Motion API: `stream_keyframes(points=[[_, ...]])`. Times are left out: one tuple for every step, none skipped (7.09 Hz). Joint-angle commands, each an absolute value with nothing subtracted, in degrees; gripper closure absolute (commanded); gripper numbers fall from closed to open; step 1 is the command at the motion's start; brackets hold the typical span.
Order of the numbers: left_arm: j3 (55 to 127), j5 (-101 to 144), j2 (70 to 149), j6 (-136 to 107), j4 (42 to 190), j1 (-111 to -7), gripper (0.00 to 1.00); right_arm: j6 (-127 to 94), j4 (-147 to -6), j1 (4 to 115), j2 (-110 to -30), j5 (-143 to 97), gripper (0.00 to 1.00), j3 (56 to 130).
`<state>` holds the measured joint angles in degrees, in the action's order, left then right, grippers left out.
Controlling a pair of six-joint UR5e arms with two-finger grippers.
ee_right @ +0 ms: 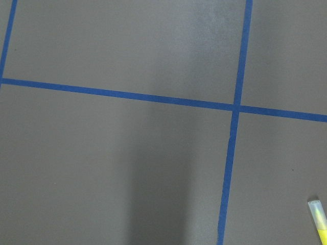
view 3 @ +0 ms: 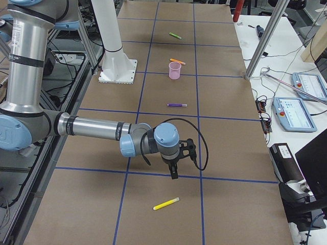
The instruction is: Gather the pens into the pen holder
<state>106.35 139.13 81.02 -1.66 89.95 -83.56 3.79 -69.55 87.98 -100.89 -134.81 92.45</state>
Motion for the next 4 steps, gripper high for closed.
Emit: stream_keyframes(points=[[106.3, 139.6, 81.1, -1.8, 90.0, -83.3, 0.00, 10.6, -60.6, 87.8, -96.2, -132.0, 0.00, 77.0], [106.3, 139.6, 81.1, -1.8, 90.0, -83.3, 0.00, 12.8, -60.5, 86.2, -94.8, -131.8, 0.00, 73.7], [106.3, 139.6, 81.1, -1.8, 90.0, -83.2, 0.00, 16.5, -60.5, 86.1, -93.8, -131.3, 0.01, 71.0], [106.2, 139.6, 81.1, -1.8, 90.0, -83.2, 0.00, 17.1, -60.6, 85.3, -93.8, -131.4, 0.01, 70.8]])
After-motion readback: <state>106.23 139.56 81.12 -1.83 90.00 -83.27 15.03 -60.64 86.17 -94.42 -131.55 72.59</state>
